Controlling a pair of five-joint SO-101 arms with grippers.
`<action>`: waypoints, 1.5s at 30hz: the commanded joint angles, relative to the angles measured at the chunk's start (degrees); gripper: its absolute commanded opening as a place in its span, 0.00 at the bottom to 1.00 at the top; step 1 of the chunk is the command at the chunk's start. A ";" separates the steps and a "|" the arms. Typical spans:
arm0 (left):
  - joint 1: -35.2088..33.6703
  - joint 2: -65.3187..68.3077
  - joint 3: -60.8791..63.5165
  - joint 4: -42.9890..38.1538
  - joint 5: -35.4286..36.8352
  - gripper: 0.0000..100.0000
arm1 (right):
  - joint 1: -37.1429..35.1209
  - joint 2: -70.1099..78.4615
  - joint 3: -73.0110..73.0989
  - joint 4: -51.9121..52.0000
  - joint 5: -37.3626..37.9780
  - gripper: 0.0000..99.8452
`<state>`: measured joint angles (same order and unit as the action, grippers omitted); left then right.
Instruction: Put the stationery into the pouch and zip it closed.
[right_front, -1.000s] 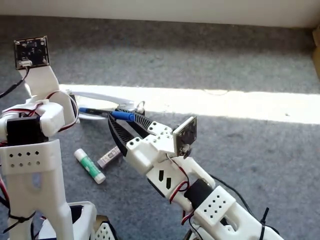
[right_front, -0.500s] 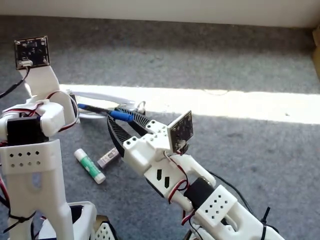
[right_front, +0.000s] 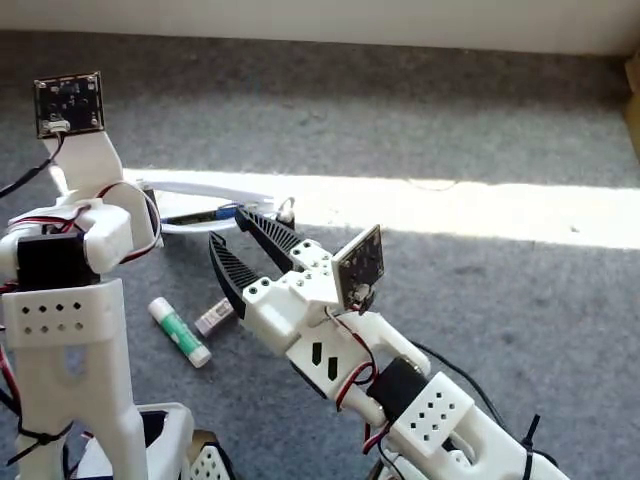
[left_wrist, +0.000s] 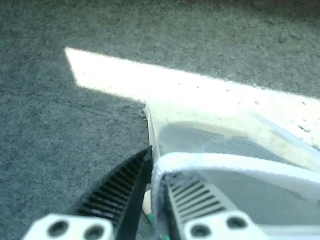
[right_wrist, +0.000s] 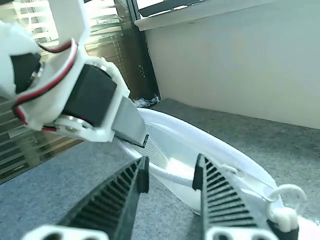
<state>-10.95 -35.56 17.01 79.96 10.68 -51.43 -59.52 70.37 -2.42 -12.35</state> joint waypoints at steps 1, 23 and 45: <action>-0.92 -0.31 0.22 -0.70 0.62 0.01 | -0.13 0.57 -2.68 0.75 -0.26 0.15; -6.99 -0.31 -0.04 -0.88 0.53 0.01 | 5.05 -8.22 -15.43 31.52 -0.53 0.15; -17.27 -0.31 -1.10 -2.73 0.70 0.01 | -2.51 26.07 -35.82 47.16 -21.19 0.15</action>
<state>-26.68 -34.86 17.10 78.37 11.12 -52.48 -36.04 38.81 44.53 -30.37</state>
